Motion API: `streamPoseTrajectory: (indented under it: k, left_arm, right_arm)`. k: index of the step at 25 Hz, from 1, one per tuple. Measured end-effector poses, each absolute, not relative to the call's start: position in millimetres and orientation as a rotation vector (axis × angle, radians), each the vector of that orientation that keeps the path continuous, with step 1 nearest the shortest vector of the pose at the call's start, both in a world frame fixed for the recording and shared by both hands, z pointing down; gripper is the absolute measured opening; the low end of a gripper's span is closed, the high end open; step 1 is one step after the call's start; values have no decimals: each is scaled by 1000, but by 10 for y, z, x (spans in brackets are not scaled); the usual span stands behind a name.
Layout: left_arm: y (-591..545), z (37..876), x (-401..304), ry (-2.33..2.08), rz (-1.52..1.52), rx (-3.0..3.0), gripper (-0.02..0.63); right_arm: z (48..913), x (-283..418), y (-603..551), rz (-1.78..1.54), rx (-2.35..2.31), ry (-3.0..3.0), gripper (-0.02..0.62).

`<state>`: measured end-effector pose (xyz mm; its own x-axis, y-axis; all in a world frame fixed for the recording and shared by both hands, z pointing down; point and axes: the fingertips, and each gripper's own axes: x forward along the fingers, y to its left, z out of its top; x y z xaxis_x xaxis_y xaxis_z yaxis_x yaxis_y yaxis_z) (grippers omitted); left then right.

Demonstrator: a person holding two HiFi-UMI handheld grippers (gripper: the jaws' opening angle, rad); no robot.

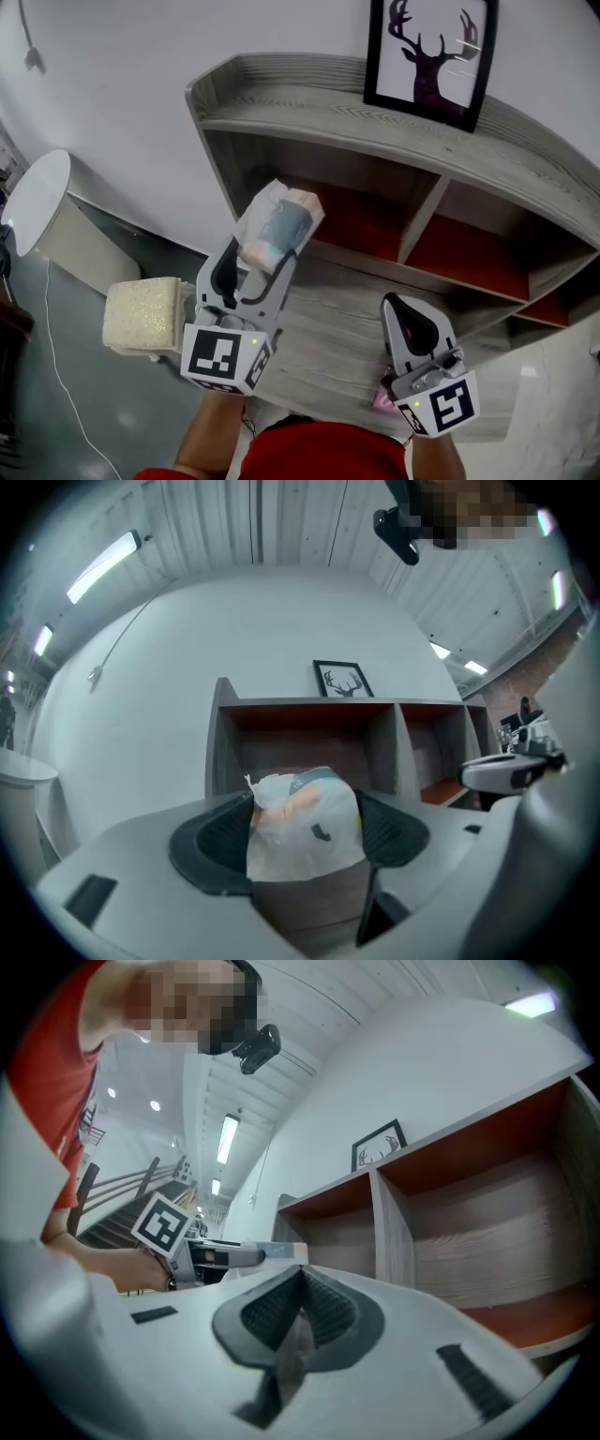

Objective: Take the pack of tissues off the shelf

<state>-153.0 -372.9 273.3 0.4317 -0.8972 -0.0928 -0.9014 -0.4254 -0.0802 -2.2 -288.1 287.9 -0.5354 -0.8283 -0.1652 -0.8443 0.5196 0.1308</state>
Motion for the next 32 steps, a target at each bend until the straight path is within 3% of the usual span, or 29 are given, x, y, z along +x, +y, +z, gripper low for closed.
streamPoseTrajectory:
  k: [14,32]
  left_arm:
    - [-2993,2771,-1500,1591,102,-2578,319]
    - [-2910,2708,-1495,1591,123,-2568,318]
  right_arm:
    - [2921,-122,-2646,244,-1357,2674,5]
    - [2892,-165,-2576,271,-1352,2673,5]
